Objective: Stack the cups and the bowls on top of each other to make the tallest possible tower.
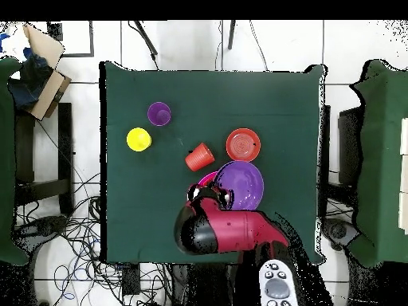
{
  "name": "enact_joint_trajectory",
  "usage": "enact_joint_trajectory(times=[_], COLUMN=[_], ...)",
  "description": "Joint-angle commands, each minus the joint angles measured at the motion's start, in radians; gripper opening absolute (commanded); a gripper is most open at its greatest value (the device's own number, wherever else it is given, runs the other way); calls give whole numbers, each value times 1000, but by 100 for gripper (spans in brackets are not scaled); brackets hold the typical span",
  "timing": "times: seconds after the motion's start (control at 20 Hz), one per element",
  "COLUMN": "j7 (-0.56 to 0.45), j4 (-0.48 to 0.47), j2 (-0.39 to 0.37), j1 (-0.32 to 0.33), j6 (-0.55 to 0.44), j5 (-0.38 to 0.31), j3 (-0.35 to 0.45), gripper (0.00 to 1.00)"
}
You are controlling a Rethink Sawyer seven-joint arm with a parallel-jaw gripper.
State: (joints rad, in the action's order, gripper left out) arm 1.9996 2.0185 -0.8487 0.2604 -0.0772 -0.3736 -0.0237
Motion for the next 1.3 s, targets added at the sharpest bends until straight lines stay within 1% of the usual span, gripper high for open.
enact_joint_trajectory(times=[0.05, 0.25, 0.4, 0.75, 1.05, 1.2, 1.3], j7=[138, 118, 106, 82, 64, 65, 79], j4=[-5, -12, -5, 1, 13, 22, 23], j2=[-9, 13, 15, 30, 20, -2, -3], j1=[-62, -52, -40, 8, 47, 40, 16], j6=[-104, -82, -73, -45, -41, -59, -58], j5=[59, 62, 58, 35, 17, 20, 26], j3=[3, -3, -4, 14, 22, 17, 1], gripper=[0, 0, 0, 0, 0, 0, 0])
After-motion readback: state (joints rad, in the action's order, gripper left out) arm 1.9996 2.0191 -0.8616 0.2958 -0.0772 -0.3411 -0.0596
